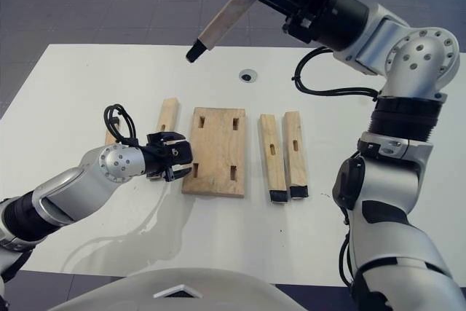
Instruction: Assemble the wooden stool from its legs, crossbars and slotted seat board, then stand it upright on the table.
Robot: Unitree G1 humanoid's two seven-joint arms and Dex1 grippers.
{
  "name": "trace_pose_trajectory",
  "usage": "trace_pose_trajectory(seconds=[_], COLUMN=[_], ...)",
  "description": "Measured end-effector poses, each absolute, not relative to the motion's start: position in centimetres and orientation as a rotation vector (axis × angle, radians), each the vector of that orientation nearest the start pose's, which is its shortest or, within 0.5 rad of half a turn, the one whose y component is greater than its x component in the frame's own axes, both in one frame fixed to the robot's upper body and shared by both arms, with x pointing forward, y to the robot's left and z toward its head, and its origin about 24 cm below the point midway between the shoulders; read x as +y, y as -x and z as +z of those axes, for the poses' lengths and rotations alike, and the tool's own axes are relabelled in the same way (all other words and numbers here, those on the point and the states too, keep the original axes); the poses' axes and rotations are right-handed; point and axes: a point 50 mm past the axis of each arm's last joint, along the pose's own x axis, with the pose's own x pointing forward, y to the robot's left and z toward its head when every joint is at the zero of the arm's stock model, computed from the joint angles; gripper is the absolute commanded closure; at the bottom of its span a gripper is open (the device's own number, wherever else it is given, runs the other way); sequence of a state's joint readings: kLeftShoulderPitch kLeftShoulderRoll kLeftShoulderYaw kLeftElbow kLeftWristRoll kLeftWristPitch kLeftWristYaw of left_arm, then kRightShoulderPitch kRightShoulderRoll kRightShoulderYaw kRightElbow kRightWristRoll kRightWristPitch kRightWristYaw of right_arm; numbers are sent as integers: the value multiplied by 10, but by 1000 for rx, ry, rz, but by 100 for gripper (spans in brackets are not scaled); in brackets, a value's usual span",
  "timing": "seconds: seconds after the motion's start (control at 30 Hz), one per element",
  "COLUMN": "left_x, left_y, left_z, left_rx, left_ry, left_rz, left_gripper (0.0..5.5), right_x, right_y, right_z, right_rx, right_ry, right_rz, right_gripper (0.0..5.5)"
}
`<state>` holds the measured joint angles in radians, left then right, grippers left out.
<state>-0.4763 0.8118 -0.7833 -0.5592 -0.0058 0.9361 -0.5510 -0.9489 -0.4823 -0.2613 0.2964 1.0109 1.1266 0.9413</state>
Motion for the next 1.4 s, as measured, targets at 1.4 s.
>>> trace_pose_trajectory(seconds=[1.4], left_x=[105], left_y=[-247], left_z=[97], left_rx=[491], left_ry=[-931], left_rz=[-946], left_gripper=[146], right_x=[-157], right_y=[-330], right_z=[241], right_rx=[100], right_ry=[-636], right_rz=[1333], right_gripper=[347])
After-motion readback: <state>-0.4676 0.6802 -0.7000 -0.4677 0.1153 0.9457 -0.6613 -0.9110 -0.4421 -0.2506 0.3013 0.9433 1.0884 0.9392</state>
